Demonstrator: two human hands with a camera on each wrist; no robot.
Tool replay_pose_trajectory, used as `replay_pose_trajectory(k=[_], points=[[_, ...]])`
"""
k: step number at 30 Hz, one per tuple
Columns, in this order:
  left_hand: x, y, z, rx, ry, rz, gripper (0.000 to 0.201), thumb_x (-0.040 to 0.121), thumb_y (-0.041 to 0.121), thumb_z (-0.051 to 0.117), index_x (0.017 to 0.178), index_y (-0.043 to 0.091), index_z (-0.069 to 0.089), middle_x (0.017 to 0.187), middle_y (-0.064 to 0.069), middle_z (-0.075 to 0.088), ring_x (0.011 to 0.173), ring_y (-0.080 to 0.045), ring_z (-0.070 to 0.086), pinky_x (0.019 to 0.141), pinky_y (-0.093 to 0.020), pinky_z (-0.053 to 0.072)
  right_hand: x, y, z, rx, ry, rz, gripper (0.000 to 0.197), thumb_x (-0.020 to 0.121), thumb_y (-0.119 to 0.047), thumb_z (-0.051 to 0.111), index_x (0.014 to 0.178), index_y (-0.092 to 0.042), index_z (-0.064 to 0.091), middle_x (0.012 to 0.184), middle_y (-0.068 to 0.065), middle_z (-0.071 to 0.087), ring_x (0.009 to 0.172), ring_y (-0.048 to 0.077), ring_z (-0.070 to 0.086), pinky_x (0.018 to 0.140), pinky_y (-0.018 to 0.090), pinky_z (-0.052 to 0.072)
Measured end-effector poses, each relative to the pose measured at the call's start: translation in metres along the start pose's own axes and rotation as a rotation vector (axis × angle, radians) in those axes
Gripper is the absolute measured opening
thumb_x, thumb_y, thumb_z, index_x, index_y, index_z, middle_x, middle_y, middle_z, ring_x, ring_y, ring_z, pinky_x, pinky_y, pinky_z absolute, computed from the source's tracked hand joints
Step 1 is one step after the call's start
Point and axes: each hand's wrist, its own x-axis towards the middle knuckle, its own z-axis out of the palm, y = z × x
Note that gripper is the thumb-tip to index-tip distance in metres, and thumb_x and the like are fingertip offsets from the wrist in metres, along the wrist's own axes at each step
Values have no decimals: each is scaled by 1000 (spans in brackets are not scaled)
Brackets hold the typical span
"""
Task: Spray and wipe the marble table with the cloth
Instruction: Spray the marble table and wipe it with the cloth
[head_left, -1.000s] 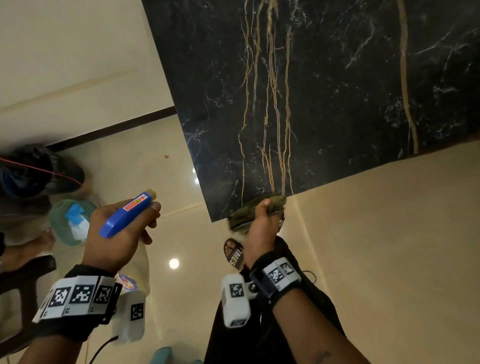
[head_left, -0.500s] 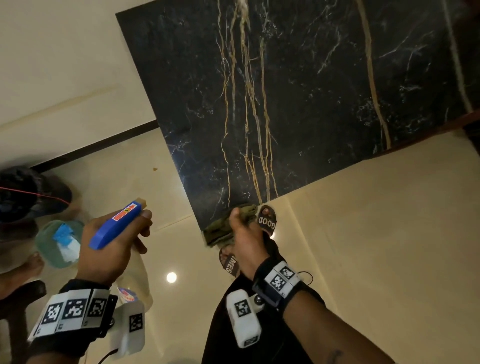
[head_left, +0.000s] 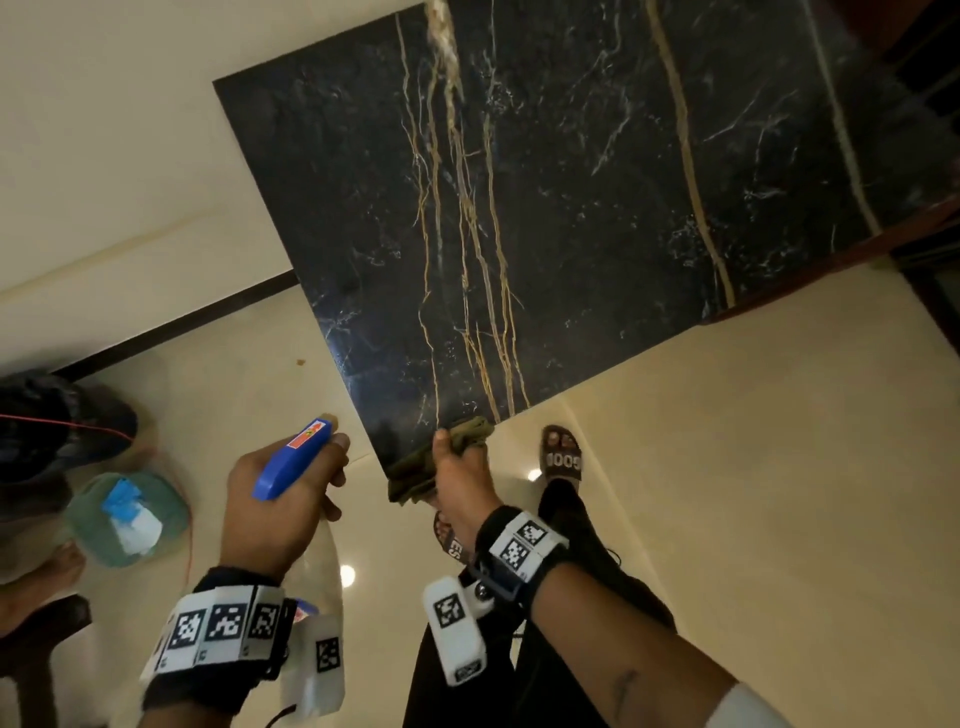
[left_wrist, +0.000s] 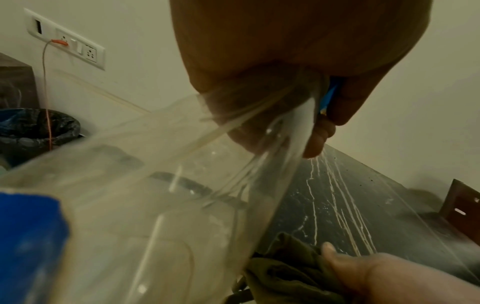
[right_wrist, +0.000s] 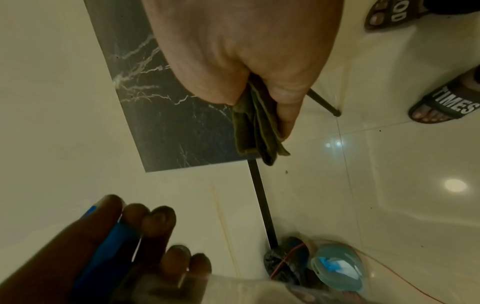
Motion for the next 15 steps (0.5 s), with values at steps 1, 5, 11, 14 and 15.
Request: replay_pose_trajectory(k=[1, 5, 11, 14, 15], points=[[0, 2, 3, 6, -4, -9, 16, 98, 20, 70, 85, 11, 75, 67, -11, 67, 53, -34, 64, 52, -32, 54, 2, -6, -8, 20, 4, -9, 28, 106, -32, 47, 127, -14, 50, 113, 10, 69, 101, 24, 69, 81, 39, 60], [-5, 8, 16, 51, -53, -35, 23, 98, 19, 70, 77, 9, 74, 68, -6, 72, 49, -26, 64, 55, -34, 53, 22, -58, -73, 24, 206, -145, 25, 104, -34, 52, 123, -19, 54, 116, 10, 69, 105, 26, 68, 95, 52, 55], [-18, 21, 32, 97, -63, -31, 28, 98, 13, 68, 71, 9, 75, 73, -5, 75, 50, -28, 65, 54, -34, 55, 36, -97, -116, 41, 378, -245, 41, 103, -37, 52, 141, -25, 42, 130, -2, 57, 121, 23, 57, 109, 45, 44], [-24, 32, 47, 128, -79, -27, 29, 98, 14, 66, 71, 7, 74, 75, 1, 76, 52, -28, 66, 49, -21, 52, 29, -79, -95, -71, 351, -218, 39, 104, -41, 47, 139, -25, 37, 128, 2, 58, 115, 23, 58, 104, 39, 45], [-24, 35, 53, 138, -82, -27, 31, 99, 15, 65, 71, 8, 73, 75, 0, 76, 52, -29, 66, 49, -21, 52, 24, -74, -87, -56, 286, -171, 33, 105, -39, 46, 134, -26, 35, 121, 1, 59, 108, 21, 60, 98, 36, 47]])
